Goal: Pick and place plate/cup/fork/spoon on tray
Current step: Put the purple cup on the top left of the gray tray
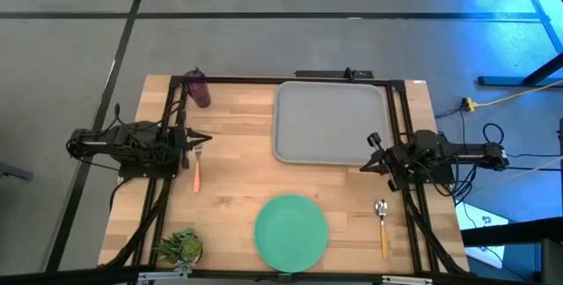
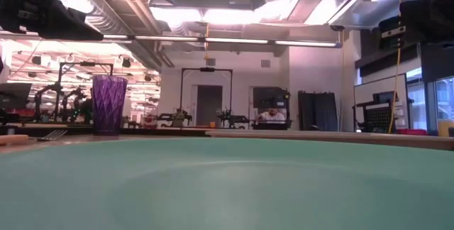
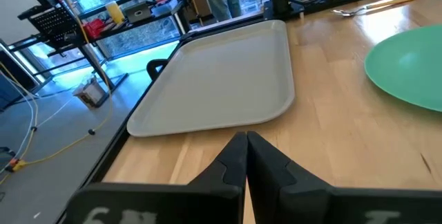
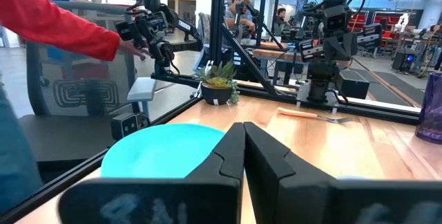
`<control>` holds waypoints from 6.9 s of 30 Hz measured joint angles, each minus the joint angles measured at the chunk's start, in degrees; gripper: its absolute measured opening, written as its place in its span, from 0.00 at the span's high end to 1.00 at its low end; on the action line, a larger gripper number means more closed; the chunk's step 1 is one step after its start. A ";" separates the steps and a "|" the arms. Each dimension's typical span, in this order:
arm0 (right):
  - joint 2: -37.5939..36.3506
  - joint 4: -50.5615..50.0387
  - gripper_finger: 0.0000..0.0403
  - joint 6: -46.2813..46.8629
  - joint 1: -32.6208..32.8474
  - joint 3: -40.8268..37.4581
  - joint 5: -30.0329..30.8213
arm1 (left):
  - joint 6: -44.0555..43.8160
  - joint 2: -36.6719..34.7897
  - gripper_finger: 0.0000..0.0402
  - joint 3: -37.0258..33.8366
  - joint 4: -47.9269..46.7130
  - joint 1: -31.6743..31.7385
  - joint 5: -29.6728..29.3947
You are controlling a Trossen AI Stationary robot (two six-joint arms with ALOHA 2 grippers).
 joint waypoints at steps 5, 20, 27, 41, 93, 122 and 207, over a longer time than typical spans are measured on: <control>0.01 0.10 0.97 0.01 -0.01 0.02 0.00 | 0.00 -0.01 1.00 0.00 0.02 0.00 -0.02; 0.02 3.28 0.97 0.24 -0.02 0.00 0.07 | -12.70 -0.01 1.00 0.00 14.20 0.00 -1.65; 0.02 3.15 0.97 0.02 -0.02 0.00 0.13 | -18.05 0.02 1.00 0.00 27.17 0.04 -0.66; 0.11 2.95 0.97 6.03 -0.02 0.02 7.65 | -18.06 14.08 1.00 9.83 25.24 0.11 -18.68; 39.47 -42.03 0.97 20.83 -4.86 52.87 21.05 | -60.24 65.09 0.93 70.99 -52.99 30.77 -7.85; 39.47 -41.99 0.97 20.99 -4.92 52.87 21.00 | -42.75 90.88 0.85 70.97 -54.30 50.05 1.14; 39.45 -41.92 0.97 22.55 -4.91 52.87 21.03 | -20.88 97.46 0.99 99.66 -53.28 31.60 6.03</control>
